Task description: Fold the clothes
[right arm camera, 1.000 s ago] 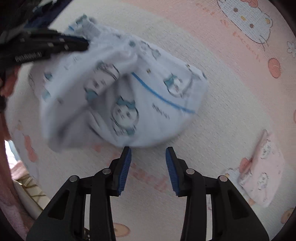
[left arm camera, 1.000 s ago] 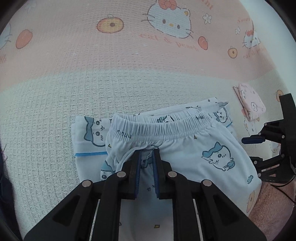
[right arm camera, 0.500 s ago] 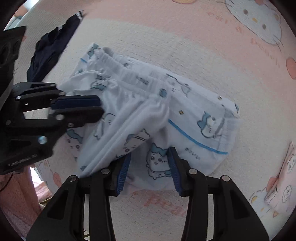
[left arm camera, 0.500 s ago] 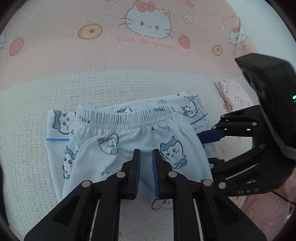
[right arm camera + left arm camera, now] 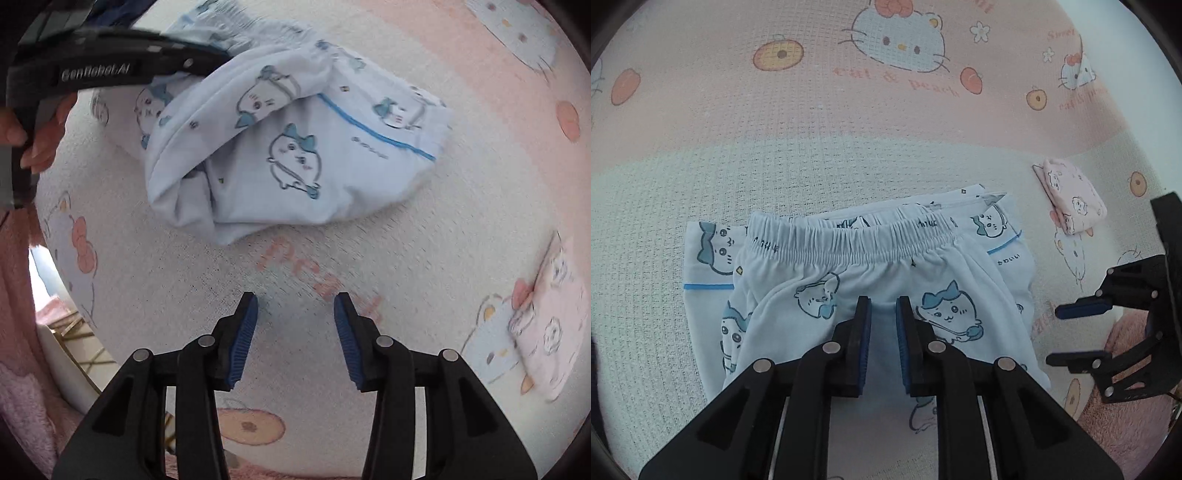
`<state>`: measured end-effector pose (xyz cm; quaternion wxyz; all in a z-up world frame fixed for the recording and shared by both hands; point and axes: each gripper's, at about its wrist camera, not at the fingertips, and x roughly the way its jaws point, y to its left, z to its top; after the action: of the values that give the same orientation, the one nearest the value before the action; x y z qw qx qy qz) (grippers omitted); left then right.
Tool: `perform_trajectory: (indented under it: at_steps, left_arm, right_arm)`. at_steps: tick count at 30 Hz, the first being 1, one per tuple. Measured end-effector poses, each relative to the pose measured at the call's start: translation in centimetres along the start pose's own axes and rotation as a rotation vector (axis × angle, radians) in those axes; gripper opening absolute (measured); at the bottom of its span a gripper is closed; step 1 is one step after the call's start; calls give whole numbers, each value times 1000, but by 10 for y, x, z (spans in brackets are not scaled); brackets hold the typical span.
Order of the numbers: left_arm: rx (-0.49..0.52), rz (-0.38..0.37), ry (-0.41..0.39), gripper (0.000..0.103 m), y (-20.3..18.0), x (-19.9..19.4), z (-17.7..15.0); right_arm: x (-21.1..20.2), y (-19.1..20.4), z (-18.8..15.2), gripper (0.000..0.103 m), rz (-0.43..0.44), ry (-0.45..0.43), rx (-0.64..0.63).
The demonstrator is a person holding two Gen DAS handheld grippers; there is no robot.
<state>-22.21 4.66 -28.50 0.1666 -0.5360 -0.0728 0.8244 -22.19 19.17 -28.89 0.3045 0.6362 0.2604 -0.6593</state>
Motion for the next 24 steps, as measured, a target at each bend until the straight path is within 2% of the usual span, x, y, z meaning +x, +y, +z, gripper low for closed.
perform_trajectory:
  at_steps: [3, 5, 6, 8, 10, 12, 14, 15, 16, 18, 20, 22, 24]
  left_arm:
    - [27, 44, -8, 15, -2, -21, -2]
    - [2, 52, 8, 16, 7, -33, -3]
    - [-25, 20, 19, 17, 14, -37, -5]
    - [-47, -44, 37, 18, 26, -43, -12]
    - [-4, -28, 100, 19, 34, -38, -22]
    - [62, 55, 202, 21, 44, -30, -38]
    - [55, 107, 207, 22, 60, -41, -49]
    - [24, 143, 213, 34, 69, -45, -50]
    - [-5, 177, 216, 37, 78, -50, -51]
    - [-46, 194, 159, 37, 84, -62, -45]
    - [-61, 114, 76, 37, 76, -74, -36]
    - [-29, 47, 6, 37, 56, -78, -29]
    - [40, -3, -13, 37, 32, -72, -26]
  right_arm:
    - [-34, -8, 4, 43, 86, -177, 146]
    - [-49, 3, 12, 44, 124, -274, 172]
    - [-49, 13, 20, 44, 145, -292, 158]
    - [-39, 39, 43, 44, 147, -290, 119]
    - [-17, 51, 55, 43, 84, -230, 92]
    - [7, 41, 51, 43, 17, -159, 98]
    - [10, 18, 43, 43, 62, -169, 150]
    - [6, 6, 39, 43, 88, -179, 190]
    - [1, -3, 35, 43, 98, -188, 227]
    - [-11, -14, 30, 45, 116, -224, 274]
    - [-22, -16, 29, 45, 144, -272, 313]
    - [-29, -8, 31, 45, 190, -312, 329]
    - [-35, 0, 34, 45, 224, -342, 342]
